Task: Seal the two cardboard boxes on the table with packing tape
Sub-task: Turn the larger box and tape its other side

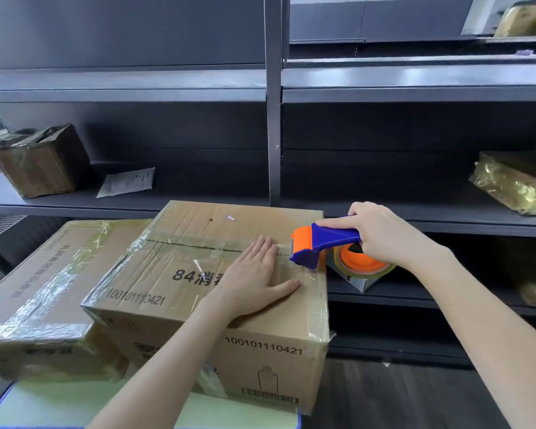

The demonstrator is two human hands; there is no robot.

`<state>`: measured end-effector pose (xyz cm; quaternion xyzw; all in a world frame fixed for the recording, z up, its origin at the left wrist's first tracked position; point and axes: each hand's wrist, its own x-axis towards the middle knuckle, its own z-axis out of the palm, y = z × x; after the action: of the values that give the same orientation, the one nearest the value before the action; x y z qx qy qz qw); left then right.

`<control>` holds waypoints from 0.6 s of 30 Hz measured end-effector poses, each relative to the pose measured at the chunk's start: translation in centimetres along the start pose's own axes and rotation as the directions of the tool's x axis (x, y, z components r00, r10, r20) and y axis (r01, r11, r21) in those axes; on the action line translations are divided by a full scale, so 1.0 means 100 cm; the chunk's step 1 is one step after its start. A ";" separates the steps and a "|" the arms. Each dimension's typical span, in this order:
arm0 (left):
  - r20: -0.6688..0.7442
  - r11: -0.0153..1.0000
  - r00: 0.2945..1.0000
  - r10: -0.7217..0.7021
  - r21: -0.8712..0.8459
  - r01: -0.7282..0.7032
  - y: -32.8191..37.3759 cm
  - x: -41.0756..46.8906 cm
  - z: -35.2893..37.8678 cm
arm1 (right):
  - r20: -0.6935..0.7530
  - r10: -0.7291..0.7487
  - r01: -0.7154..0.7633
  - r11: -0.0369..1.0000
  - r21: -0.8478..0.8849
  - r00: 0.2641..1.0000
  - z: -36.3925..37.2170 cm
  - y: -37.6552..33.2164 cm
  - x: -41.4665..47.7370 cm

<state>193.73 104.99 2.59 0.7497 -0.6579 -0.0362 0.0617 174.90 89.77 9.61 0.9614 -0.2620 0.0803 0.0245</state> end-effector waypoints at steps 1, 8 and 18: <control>-0.007 1.000 1.000 0.000 0.002 0.000 -0.001 0.000 0.001 | 0.010 0.000 0.000 1.000 0.018 1.000 0.000 0.001 -0.001; 0.004 1.000 1.000 0.005 -0.010 -0.005 0.000 -0.002 0.000 | -0.001 0.056 -0.056 0.994 0.098 0.998 -0.012 0.036 -0.032; 0.041 1.000 0.999 0.021 -0.021 -0.020 0.007 0.004 -0.003 | 0.083 0.148 -0.158 0.978 0.135 0.986 -0.023 0.062 -0.068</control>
<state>193.13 104.55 2.99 0.7414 -0.6662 -0.0577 0.0562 165.65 88.00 10.78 0.9400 -0.3296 0.0655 -0.0592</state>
